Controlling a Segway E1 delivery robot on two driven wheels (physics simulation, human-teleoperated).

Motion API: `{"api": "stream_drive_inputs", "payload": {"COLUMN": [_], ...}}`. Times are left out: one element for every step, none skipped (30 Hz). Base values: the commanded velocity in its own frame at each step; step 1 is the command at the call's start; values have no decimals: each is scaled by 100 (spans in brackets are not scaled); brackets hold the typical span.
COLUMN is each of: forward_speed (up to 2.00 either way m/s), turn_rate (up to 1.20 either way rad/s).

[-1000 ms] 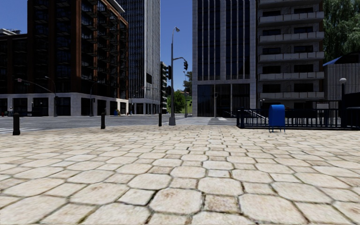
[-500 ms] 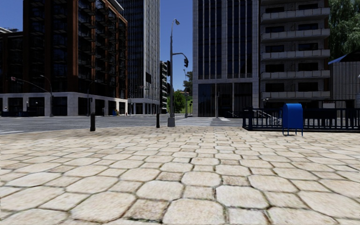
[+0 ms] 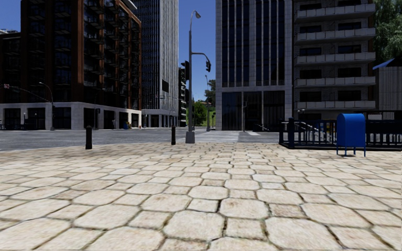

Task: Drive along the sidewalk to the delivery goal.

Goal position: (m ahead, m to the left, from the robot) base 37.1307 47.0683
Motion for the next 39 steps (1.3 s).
{"api": "stream_drive_inputs", "payload": {"forward_speed": [200, 200, 200, 200, 200, 200, 200, 200, 200, 200, 200, 200, 200, 200, 200, 200, 200, 200, 200, 200, 200, 200, 200, 200, 200, 200, 200, 200, 200, 200, 200, 200, 200, 200, 200, 200, 200, 200, 200], "turn_rate": [0, 0, 0, 0, 0, 0, 0, 0, 0, 0, 0, 0, 0, 0, 0, 0, 0, 0, 0, 0, 0, 0, 0, 0, 0, 0, 0, 0, 0, 0, 0, 0, 0, 0, 0, 0, 0, -5, -11]}}
